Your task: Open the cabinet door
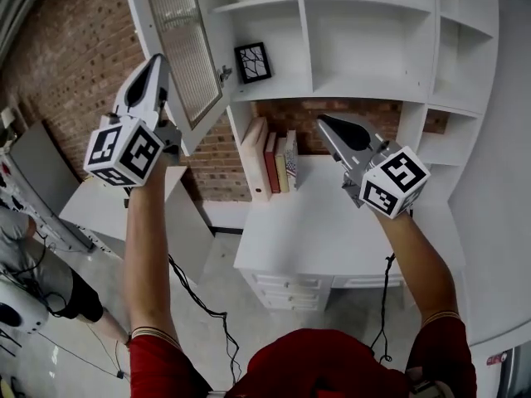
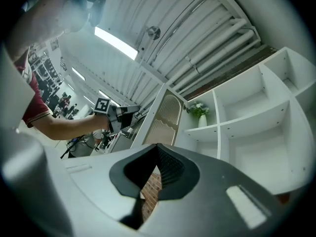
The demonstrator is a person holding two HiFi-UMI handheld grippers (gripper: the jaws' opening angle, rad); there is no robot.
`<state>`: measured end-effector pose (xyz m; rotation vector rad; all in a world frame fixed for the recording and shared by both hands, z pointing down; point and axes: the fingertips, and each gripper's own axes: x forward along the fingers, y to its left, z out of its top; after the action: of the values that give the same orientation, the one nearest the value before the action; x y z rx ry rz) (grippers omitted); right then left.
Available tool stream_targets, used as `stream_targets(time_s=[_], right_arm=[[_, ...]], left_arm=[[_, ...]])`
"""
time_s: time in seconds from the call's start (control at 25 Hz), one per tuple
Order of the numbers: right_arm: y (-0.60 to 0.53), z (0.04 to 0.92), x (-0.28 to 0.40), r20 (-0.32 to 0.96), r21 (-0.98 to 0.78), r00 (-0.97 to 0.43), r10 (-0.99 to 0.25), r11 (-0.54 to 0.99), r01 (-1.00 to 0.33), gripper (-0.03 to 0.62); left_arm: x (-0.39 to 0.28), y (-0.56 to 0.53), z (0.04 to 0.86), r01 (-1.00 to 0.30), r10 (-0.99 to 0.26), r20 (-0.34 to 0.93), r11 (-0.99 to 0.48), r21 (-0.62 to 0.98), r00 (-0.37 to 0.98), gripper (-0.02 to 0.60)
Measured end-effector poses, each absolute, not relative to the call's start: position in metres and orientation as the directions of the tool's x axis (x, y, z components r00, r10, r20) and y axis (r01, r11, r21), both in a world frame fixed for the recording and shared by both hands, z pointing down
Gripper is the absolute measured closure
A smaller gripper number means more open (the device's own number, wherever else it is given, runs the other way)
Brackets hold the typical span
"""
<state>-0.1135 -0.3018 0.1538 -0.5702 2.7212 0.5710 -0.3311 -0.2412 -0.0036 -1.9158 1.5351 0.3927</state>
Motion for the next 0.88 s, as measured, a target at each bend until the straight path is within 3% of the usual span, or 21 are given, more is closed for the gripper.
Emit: stream_targets(time_s=[0.48, 0.88], right_arm=[[-0.21, 0.174, -0.019, -0.362, 0.345, -0.889, -0.28, 0.846, -0.407, 0.58], [-0.163, 0.199, 0.017, -0.383, 0.313, -0.878, -0.286, 0.854, -0.415, 0.582]], left_arm=[[-0.159, -0.187, 0.114, -0.939, -0.813, -0.473, -0.264, -0.221, 0.34, 0.578], [-0.072, -0.143, 0.182, -0.914, -0.823, -0.4, -0.341, -0.22, 0.404, 0.577]])
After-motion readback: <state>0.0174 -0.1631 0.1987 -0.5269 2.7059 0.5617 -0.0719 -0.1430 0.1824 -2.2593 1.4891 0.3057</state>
